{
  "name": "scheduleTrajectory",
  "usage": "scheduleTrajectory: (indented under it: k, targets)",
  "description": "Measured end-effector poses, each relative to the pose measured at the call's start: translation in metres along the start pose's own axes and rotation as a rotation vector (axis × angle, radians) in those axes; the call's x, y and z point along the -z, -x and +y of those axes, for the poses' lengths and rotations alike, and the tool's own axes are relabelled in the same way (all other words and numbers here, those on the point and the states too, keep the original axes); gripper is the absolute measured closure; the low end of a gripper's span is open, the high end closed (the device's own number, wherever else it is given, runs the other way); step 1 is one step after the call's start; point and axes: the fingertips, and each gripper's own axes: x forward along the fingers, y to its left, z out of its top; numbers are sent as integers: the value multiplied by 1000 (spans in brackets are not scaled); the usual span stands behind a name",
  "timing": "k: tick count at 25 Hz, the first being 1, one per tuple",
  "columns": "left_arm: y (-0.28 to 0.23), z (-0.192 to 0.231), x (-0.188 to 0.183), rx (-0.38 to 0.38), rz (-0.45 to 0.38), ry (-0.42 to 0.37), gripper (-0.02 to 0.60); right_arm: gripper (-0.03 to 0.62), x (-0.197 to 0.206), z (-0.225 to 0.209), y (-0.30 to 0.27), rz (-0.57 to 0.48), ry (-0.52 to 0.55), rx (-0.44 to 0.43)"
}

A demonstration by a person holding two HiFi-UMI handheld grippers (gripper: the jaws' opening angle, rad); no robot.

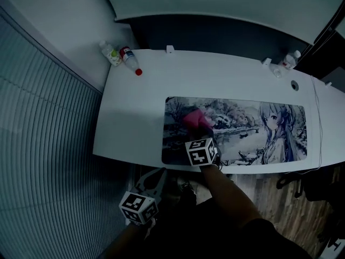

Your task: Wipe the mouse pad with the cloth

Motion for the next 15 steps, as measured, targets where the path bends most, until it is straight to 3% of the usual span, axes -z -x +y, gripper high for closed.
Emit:
scheduleTrajectory:
  k: [15]
  targets:
    - [37, 37, 2, -96, -45, 62, 577, 511, -29, 104, -16, -16, 154, -157]
